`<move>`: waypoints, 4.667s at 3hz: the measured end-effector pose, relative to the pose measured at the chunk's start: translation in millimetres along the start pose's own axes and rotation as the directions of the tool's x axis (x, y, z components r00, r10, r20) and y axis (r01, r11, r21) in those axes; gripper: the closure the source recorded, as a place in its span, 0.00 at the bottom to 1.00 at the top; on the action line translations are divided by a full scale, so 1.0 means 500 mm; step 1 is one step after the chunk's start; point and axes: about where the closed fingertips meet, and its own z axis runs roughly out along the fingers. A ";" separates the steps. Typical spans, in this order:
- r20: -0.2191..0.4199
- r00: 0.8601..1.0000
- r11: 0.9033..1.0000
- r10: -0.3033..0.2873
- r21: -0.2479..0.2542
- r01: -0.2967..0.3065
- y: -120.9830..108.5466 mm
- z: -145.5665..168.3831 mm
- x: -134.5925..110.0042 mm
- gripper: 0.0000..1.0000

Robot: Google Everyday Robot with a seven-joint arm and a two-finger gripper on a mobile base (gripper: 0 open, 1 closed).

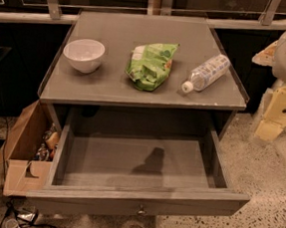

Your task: Close top drawer

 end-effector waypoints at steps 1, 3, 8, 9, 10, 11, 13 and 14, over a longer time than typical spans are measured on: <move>0.000 1.000 1.000 0.000 0.000 0.000 0.000 0.000 0.000 0.00; 0.000 1.000 1.000 0.000 0.000 0.000 0.000 0.000 0.000 0.41; -0.108 0.986 0.992 0.125 0.000 -0.126 0.118 0.125 0.121 1.00; -0.127 0.980 0.984 0.151 -0.072 -0.161 0.163 0.197 0.148 1.00; -0.127 0.980 0.984 0.151 -0.072 -0.161 0.163 0.198 0.148 1.00; -0.126 0.980 0.982 0.152 -0.092 -0.164 0.184 0.223 0.147 1.00; -0.068 0.985 0.968 0.159 -0.185 -0.169 0.257 0.366 0.117 1.00; -0.021 0.986 0.945 0.163 -0.284 -0.162 0.317 0.475 0.094 1.00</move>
Offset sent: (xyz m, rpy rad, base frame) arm 0.0000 0.0000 0.0000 0.0000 0.0000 0.0000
